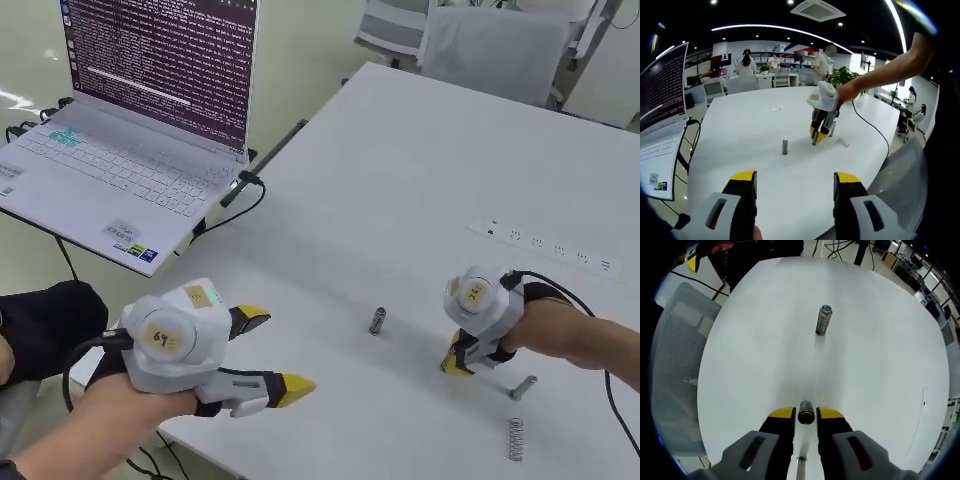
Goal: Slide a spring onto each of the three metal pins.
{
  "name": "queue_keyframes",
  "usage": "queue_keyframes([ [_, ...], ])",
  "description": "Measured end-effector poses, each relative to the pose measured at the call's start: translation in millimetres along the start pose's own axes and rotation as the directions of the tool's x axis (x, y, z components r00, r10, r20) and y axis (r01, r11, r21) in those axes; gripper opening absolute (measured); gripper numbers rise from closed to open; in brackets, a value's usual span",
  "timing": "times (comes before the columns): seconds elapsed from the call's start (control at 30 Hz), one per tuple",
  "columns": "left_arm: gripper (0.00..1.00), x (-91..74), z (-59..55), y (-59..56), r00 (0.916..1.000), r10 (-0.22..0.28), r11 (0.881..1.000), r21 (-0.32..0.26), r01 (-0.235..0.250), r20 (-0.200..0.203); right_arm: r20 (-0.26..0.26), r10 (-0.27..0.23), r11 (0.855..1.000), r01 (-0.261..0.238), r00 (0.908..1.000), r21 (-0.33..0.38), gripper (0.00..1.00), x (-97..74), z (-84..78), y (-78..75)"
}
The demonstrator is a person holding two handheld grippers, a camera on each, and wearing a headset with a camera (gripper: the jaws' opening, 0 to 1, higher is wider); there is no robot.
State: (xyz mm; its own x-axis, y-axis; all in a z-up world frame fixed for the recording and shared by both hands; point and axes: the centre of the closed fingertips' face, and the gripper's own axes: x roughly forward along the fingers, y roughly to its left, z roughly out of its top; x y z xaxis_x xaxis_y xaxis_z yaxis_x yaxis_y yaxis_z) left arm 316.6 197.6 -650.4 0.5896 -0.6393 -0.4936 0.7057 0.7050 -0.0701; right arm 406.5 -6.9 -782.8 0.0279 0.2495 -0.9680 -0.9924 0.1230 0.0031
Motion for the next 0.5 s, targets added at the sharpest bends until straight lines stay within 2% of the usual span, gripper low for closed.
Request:
queue_keyframes([
  [0.5,0.57,5.7,5.4,-3.9,0.9999,-0.014,1.0,-0.004,0.014,0.01,0.035,-0.037,0.999,0.036,0.9987,0.026,0.27,-20.0,2.0,-2.2],
])
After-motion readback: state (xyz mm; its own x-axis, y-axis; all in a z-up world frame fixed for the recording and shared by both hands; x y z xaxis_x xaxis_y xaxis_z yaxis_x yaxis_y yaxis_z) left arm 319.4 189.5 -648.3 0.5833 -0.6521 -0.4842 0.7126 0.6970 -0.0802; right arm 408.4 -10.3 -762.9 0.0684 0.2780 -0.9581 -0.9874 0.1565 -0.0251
